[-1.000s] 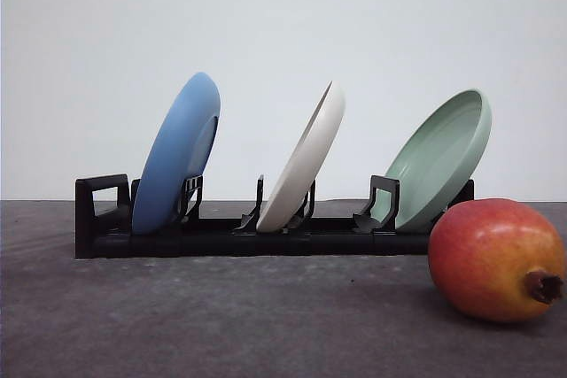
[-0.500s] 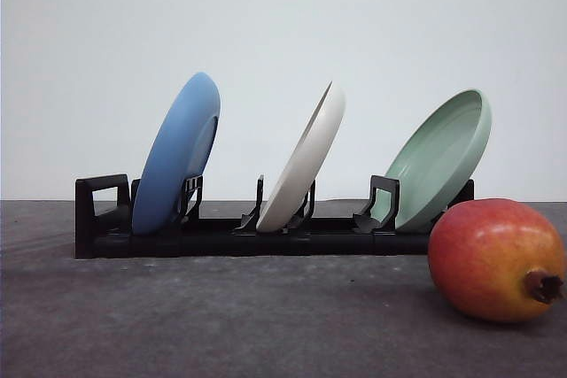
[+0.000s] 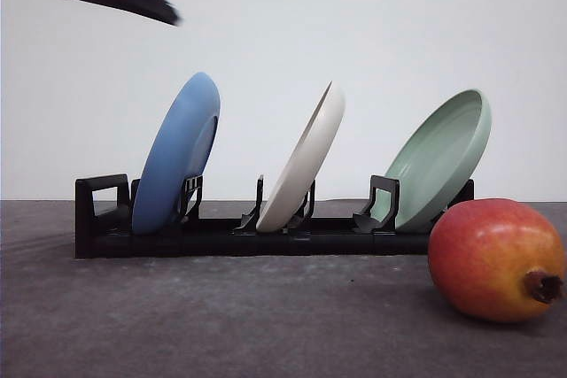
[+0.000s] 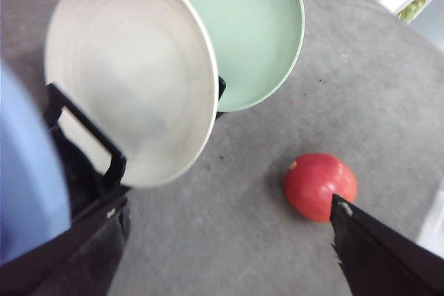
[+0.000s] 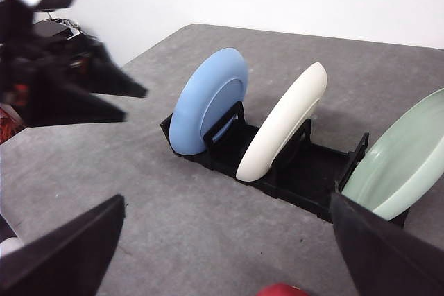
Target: Place pomegranate in white plate
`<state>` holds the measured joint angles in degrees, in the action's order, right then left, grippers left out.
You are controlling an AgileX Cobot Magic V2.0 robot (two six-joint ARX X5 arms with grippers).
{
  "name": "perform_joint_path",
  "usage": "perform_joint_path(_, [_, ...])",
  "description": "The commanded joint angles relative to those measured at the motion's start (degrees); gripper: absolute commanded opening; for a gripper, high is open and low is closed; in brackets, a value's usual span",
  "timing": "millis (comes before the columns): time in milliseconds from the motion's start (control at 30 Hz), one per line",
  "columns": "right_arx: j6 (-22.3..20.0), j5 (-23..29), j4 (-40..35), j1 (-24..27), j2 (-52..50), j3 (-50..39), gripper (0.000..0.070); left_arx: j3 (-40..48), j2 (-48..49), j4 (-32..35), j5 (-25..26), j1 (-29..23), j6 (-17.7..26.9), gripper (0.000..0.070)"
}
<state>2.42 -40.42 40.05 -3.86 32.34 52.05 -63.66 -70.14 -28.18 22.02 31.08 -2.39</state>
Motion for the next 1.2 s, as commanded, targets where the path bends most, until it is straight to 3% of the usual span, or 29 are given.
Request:
perform_joint_path(0, [0.63,-0.07,-0.57,-0.13,0.17,0.87,0.0604,-4.32,-4.44,0.54,-1.22,1.73,0.02,0.0550])
perform_joint_path(400, [0.57,-0.05,-0.57,-0.13,0.17,0.87,0.0604,-22.71,-27.16,0.78,-9.16,7.74,0.66,0.0551])
perform_joint_path(867, [0.63,-0.07,-0.55,-0.13,0.17,0.87,0.0604,-24.04,-35.36,3.47,-12.15,9.20,1.75,0.0546])
perform_joint_path(967, [0.95,-0.07,-0.55,-0.13,0.17,0.87,0.0604,-24.04,-35.82,3.60,-12.13,9.45,1.75,0.0434])
perform_joint_path(1100, [1.68,-0.07,-0.55,-0.13,0.17,0.87,0.0604,-24.04,-35.88,3.22,-12.13,9.55,1.71,0.0046])
perform_joint_path(1133, [1.68,-0.07,-0.55,-0.13,0.17,0.87,0.0604,-24.02,-35.88,3.28,-12.11,9.56,1.59,0.0000])
perform_joint_path(1167, [1.68,-0.07,-0.55,-0.13,0.17,0.87,0.0604,-24.04,-35.88,3.34,-12.09,9.56,1.22,0.0000])
